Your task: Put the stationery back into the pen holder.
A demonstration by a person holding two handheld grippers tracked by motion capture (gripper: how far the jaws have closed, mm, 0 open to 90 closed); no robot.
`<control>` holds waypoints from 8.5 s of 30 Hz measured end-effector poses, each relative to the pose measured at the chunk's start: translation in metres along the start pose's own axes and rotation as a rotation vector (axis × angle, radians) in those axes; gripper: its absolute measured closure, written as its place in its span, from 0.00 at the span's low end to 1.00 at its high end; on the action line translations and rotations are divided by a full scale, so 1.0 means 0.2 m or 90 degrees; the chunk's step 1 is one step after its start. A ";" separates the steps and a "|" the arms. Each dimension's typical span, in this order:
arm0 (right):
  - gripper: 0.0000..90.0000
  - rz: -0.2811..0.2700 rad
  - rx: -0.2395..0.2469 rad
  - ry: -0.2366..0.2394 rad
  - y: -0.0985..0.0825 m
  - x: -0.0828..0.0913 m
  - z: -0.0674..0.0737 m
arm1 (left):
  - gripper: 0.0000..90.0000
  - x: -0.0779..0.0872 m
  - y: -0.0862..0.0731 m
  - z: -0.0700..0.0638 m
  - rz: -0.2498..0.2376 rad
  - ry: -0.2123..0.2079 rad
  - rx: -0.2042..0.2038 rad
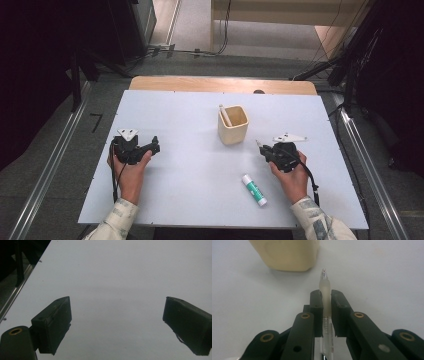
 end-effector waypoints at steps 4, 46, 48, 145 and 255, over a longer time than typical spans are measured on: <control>0.87 -0.021 -0.005 0.006 0.04 0.03 -0.01 | 0.10 0.00 0.00 0.00 0.000 0.000 0.000; 0.87 -0.110 -0.009 0.033 0.43 0.07 0.06 | 0.10 -0.01 0.00 0.00 0.005 0.004 0.001; 0.87 -0.112 -0.006 0.034 0.45 0.06 0.06 | 0.10 -0.01 0.00 0.00 0.005 0.004 0.002; 0.87 -0.076 0.017 0.036 0.90 -0.33 0.21 | 0.10 -0.01 0.00 0.03 0.004 -0.002 0.008; 0.17 -0.012 0.063 0.083 0.04 0.05 0.27 | 0.10 0.00 -0.01 0.00 0.004 -0.001 -0.002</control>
Point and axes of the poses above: each handheld gripper's, and its own axes: x roughly backward along the jaws, y roughly out of its top, z roughly to its left, the point moved 5 cm from there along -x, roughly forward along the jaws, and after that the axes turned 3 degrees about -z, right-handed, at the moved point
